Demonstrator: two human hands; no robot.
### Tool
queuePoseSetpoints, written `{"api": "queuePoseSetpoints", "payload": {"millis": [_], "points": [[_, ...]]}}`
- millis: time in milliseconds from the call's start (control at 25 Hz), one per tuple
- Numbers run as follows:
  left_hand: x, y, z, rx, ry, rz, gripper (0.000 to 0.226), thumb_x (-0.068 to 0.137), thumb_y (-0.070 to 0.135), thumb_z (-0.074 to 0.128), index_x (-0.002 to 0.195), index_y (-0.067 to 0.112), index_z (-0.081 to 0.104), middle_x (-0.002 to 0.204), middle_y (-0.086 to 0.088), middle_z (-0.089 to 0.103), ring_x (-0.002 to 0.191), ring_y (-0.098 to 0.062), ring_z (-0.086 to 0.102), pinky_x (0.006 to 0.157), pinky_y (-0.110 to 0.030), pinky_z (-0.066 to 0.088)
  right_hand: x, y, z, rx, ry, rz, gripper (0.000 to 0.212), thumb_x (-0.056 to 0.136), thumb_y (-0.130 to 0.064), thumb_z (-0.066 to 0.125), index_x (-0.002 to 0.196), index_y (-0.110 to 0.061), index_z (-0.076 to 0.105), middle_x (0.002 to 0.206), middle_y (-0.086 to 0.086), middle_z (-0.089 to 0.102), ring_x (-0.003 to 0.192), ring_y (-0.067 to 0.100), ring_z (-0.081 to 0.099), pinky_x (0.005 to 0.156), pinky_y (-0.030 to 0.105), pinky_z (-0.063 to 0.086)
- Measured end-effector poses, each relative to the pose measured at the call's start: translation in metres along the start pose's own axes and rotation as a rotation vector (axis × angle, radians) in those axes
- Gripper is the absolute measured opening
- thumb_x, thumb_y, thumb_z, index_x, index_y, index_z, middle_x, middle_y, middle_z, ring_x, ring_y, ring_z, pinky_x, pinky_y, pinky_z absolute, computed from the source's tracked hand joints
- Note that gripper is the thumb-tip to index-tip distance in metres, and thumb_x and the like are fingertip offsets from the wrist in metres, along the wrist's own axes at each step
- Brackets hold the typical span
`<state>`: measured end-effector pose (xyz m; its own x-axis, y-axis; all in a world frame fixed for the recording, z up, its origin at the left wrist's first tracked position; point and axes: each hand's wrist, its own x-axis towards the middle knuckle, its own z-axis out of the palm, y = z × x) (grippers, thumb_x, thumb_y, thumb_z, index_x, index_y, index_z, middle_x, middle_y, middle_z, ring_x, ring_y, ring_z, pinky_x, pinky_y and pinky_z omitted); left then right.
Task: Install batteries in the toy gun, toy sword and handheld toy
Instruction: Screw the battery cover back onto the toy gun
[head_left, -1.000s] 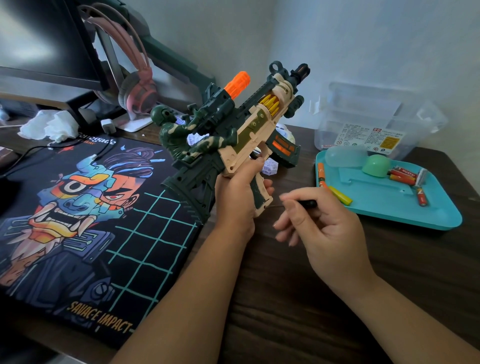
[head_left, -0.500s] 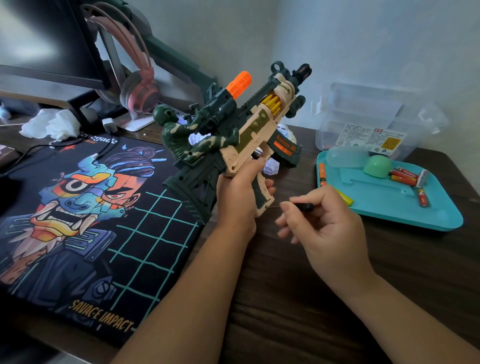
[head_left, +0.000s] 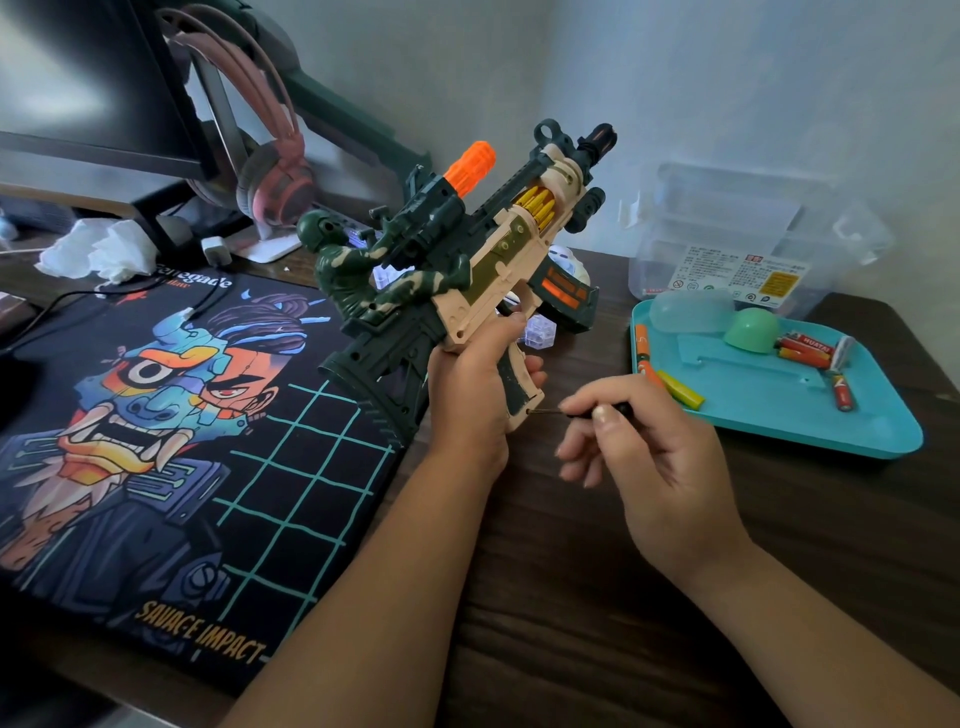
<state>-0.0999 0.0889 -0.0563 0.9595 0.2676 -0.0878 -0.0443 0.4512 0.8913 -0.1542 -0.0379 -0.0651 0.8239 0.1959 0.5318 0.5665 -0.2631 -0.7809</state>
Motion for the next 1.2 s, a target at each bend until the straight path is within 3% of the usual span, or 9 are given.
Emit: {"api": "queuePoseSetpoints", "payload": {"millis": [120,240,400,560,760,880,1040,1200], "points": [[0.0002,0.0004,-0.0004,-0.007,0.005,0.002,0.013,0.09,0.01,0.064,0.091,0.023,0.067,0.07,0.002,0.067,0.057,-0.012,0.063,0.054,-0.027,0.055,-0.0012,0.0009,0.0016,-0.033,0.016,-0.001,0.023,0.096,-0.028,0.039,0.103,-0.021,0.06,0.074,-0.006,0.066,0.067,0.012,0.068,0.053,0.02,0.052],[0.0001,0.0004,-0.0002,-0.013,0.005,-0.004,0.014,0.09,0.01,0.064,0.091,0.023,0.068,0.069,0.003,0.068,0.057,-0.012,0.063,0.054,-0.026,0.055,0.0005,0.0033,0.0027,-0.126,0.079,-0.031,0.024,0.097,-0.028,0.042,0.105,-0.015,0.061,0.074,-0.006,0.067,0.064,0.006,0.068,0.053,0.013,0.049],[0.0006,-0.0009,0.0001,-0.018,0.009,-0.022,0.013,0.089,0.01,0.065,0.096,0.021,0.068,0.07,0.003,0.068,0.057,-0.012,0.063,0.053,-0.026,0.056,0.0023,0.0034,-0.0006,-0.194,0.125,-0.046,0.02,0.095,-0.028,0.052,0.096,-0.014,0.064,0.073,-0.006,0.066,0.063,0.006,0.066,0.054,0.009,0.047],[0.0004,-0.0021,0.0,-0.005,0.004,-0.015,0.013,0.09,0.01,0.065,0.097,0.021,0.068,0.078,-0.002,0.067,0.058,-0.012,0.064,0.053,-0.026,0.055,0.0026,0.0038,0.0001,-0.191,0.116,-0.039,0.019,0.094,-0.031,0.052,0.088,-0.015,0.061,0.071,-0.005,0.064,0.061,0.008,0.065,0.053,0.011,0.047],[0.0007,0.0001,0.0003,-0.013,0.012,-0.011,0.014,0.09,0.008,0.064,0.089,0.021,0.068,0.061,0.005,0.066,0.054,-0.012,0.062,0.052,-0.026,0.054,0.0021,0.0023,0.0007,-0.103,0.031,-0.032,0.016,0.096,-0.027,0.047,0.096,-0.019,0.06,0.073,-0.008,0.062,0.063,0.009,0.065,0.055,0.012,0.047],[0.0011,0.0012,-0.0005,-0.018,0.016,-0.003,0.013,0.09,0.009,0.064,0.09,0.021,0.068,0.064,0.003,0.067,0.053,-0.011,0.062,0.051,-0.026,0.054,-0.0003,0.0002,0.0,-0.035,-0.025,0.006,0.016,0.093,-0.026,0.046,0.099,-0.019,0.059,0.078,-0.008,0.064,0.07,0.011,0.067,0.059,0.013,0.049],[0.0013,0.0013,-0.0011,-0.029,0.025,0.001,0.011,0.089,0.009,0.065,0.091,0.02,0.068,0.069,0.0,0.067,0.054,-0.012,0.063,0.052,-0.027,0.055,0.0004,0.0033,0.0033,-0.109,0.013,-0.007,0.017,0.096,-0.023,0.046,0.109,-0.019,0.056,0.08,-0.008,0.067,0.069,0.006,0.068,0.055,0.015,0.052],[0.0007,0.0005,-0.0009,-0.019,0.018,-0.007,0.013,0.089,0.008,0.064,0.09,0.02,0.069,0.069,0.001,0.067,0.054,-0.012,0.063,0.052,-0.026,0.054,0.0017,0.0015,0.0044,-0.127,0.031,0.015,0.021,0.092,-0.033,0.049,0.104,-0.018,0.056,0.077,-0.008,0.067,0.065,0.005,0.067,0.052,0.015,0.051]]}}
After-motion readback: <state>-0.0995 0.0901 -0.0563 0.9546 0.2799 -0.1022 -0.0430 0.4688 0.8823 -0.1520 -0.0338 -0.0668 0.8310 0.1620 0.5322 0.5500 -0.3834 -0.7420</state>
